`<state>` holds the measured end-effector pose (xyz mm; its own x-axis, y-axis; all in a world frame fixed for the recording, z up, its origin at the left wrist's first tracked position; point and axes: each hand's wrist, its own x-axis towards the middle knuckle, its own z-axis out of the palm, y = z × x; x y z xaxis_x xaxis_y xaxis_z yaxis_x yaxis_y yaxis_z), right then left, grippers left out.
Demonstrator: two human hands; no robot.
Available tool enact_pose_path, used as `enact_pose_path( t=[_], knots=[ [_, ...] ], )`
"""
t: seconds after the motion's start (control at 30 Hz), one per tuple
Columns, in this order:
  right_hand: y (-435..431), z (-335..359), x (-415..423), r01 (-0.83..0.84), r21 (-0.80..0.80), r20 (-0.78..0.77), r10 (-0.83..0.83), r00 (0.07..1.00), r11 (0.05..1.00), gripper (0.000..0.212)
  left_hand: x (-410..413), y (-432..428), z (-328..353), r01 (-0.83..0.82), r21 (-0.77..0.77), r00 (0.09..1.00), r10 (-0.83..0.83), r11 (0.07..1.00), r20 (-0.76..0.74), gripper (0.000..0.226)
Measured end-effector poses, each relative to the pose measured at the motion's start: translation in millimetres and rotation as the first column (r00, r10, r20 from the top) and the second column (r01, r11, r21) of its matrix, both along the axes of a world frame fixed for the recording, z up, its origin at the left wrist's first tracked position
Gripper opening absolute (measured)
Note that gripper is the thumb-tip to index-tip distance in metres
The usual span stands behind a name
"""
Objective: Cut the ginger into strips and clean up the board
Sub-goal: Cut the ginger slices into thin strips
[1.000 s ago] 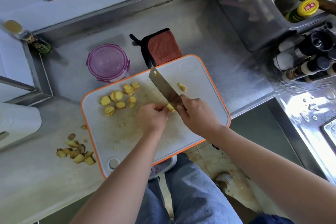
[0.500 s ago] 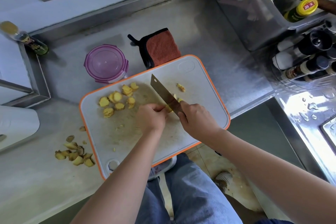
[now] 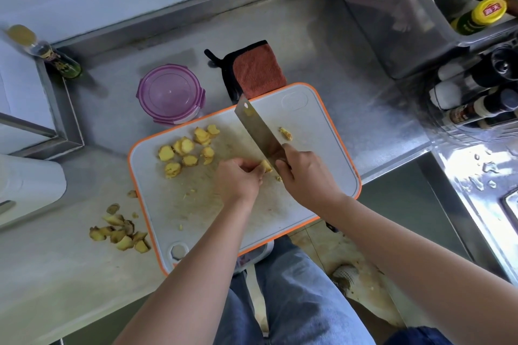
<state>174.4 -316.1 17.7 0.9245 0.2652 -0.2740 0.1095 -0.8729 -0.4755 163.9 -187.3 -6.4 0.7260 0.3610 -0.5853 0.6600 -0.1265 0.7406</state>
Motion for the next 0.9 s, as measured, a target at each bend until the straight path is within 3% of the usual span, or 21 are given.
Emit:
enact_pose_path(
  t=[0.3, 0.57, 0.73, 0.9],
  knots=[
    [-6.9, 1.2, -13.2, -0.060, -0.066, -0.044, 0.057, 0.997, 0.996, 0.013, -1.3, 1.1, -0.2, 0.041, 0.003, 0.999, -0.041, 0.999, 0.014, 0.020],
    [2.2, -6.1, -16.0, -0.014, -0.085, -0.069, 0.009, 0.998, 0.996, 0.016, 0.7, 0.4, -6.1, 0.055, 0.039, 0.998, -0.056, 0.998, 0.028, 0.026],
    [12.0, -14.1, -11.7, 0.029, -0.088, -0.060, -0.035, 0.998, 0.996, 0.018, -0.7, 0.9, -12.8, 0.037, 0.044, 0.999, -0.038, 0.998, 0.022, 0.016],
    [8.9, -15.1, -2.4, 0.088, -0.019, -0.018, -0.088, 0.996, 0.996, 0.014, -0.4, 1.4, -11.4, 0.022, 0.023, 1.000, -0.022, 1.000, 0.019, 0.020]
  ],
)
